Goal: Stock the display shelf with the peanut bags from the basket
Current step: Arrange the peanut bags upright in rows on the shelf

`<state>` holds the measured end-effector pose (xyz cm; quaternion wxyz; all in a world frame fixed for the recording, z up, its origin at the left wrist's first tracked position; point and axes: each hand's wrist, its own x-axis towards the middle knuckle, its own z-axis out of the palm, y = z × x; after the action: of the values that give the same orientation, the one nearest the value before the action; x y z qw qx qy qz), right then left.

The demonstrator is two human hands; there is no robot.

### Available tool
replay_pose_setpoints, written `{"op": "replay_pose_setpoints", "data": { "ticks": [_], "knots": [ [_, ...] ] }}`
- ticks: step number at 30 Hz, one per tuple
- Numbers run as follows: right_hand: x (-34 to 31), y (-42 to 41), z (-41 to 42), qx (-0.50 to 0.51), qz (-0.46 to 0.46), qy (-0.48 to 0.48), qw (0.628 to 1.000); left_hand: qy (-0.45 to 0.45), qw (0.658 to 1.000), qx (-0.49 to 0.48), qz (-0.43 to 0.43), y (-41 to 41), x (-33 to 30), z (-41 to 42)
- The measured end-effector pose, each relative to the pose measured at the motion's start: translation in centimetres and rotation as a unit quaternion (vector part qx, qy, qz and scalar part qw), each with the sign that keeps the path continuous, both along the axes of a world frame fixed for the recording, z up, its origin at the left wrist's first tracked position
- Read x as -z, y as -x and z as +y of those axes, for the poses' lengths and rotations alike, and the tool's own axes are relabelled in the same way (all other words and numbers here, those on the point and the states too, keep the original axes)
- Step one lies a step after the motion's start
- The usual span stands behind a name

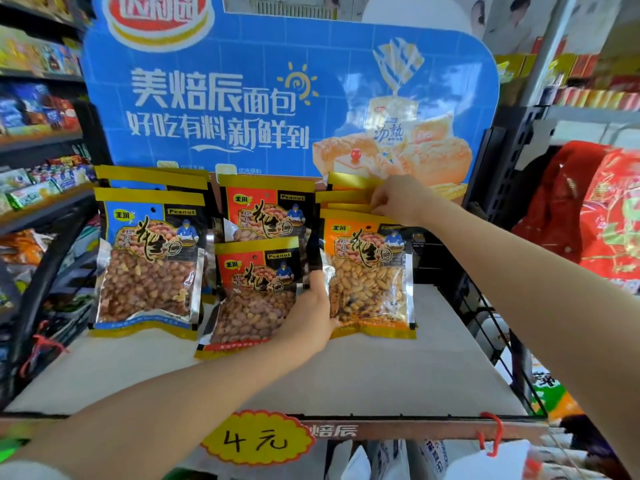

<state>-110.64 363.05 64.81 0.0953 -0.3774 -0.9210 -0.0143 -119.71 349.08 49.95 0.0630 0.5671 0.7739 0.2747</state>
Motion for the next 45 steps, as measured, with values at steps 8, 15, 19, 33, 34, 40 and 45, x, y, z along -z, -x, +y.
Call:
{"op": "replay_pose_setpoints", "data": {
  "ticks": [8,15,19,33,34,40,45],
  "knots": [
    [0.4,-1.6,0.2,0.016,0.106,-0.036,0.994,0.002,1.0,0.008,-0.009,0.2,0.0,0.5],
    [-0.1,-0.1,-1.1,0.063,0.079,-0.101,0.99,-0.009,0.998,0.056,-0.001,-0.1,0.5,0.2],
    [0.0,0.1,-0.7,0.053,0.078,-0.108,0.99,0.012,0.998,0.062,0.005,-0.3,0.7,0.1],
    [2.2,2.7,-3.2,-0.067,0.177,-0.246,0.951,-0.003,0.996,0.076,0.035,0.4,0.3,-0.5],
    [2.8,3.6,-4.2,-0.119,0.179,-0.25,0.944,-0.002,0.996,0.077,0.05,1.0,0.2,-1.3],
    [8.0,9.2,-6.9,-0.188,-0.01,-0.157,0.969,0.051,0.996,0.023,0.068,6.2,-0.3,-7.5],
    [9.9,11.9,-7.0,-0.113,-0.01,-0.151,0.982,0.126,0.986,0.042,0.104,8.7,0.5,-10.4]
  ]
}}
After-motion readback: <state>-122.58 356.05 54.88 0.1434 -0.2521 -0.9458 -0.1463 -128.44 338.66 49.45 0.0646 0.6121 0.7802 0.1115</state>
